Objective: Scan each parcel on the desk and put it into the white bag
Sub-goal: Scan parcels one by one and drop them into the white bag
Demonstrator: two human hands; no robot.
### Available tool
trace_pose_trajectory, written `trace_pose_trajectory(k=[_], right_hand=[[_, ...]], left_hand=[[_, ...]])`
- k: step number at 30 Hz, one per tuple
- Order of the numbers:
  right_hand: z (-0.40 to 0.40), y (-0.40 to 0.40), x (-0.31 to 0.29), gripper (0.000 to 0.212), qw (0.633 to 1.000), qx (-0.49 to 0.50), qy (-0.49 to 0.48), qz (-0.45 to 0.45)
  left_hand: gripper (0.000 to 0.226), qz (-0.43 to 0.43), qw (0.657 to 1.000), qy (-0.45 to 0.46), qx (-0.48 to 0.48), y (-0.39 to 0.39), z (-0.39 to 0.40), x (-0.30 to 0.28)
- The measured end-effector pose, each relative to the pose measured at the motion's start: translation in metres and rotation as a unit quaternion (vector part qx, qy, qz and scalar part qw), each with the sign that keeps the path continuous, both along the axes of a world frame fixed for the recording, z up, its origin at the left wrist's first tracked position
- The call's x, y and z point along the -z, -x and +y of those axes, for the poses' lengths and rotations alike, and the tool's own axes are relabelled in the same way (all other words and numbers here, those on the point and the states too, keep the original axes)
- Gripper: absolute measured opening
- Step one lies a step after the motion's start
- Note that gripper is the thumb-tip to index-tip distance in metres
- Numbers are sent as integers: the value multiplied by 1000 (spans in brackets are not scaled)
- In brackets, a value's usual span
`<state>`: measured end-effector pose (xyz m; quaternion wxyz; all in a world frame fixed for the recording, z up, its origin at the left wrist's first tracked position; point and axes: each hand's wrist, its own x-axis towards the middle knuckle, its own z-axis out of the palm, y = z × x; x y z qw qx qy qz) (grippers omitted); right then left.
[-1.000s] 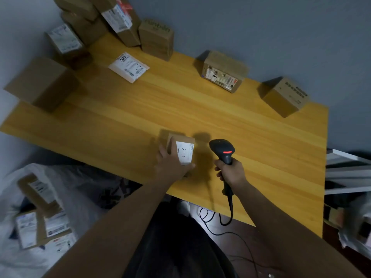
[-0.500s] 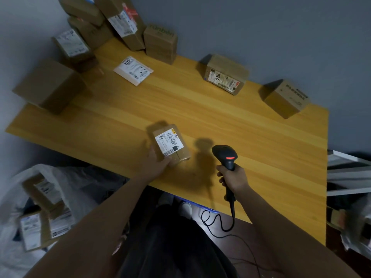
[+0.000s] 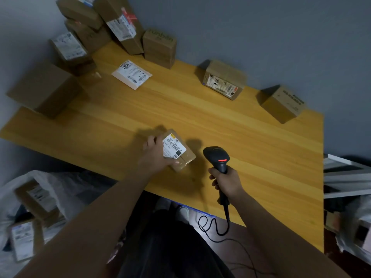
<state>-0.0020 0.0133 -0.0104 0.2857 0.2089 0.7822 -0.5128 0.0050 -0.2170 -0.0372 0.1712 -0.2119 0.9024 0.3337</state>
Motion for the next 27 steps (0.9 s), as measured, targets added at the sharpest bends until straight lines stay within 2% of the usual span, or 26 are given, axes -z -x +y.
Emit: trace_pose_trajectory(k=[3, 8, 13, 17, 19, 21, 27], right_hand=[[0, 3, -4, 8, 1000, 5, 4, 4], [6, 11, -8, 9, 1000, 11, -1, 19], [13, 17, -10, 10, 998, -16, -26, 51], [14, 15, -12, 10, 995, -82, -41, 47], [12, 13, -14, 9, 991, -119, -53, 36], [9, 11, -19, 9, 986, -152, -59, 18], [-4, 7, -32, 16, 976, -207, -66, -10]], left_hand=[[86, -9, 998, 11, -62, -4, 14, 0], [77, -36, 982, -134, -127, 1, 29, 1], [70, -37, 978, -196, -67, 1, 35, 5], [87, -47, 972, -229, -22, -5, 34, 6], [87, -43, 968, -244, -25, -7, 33, 6], [80, -34, 969, -242, -31, -9, 30, 3], [52, -24, 986, -159, -36, -23, 19, 1]])
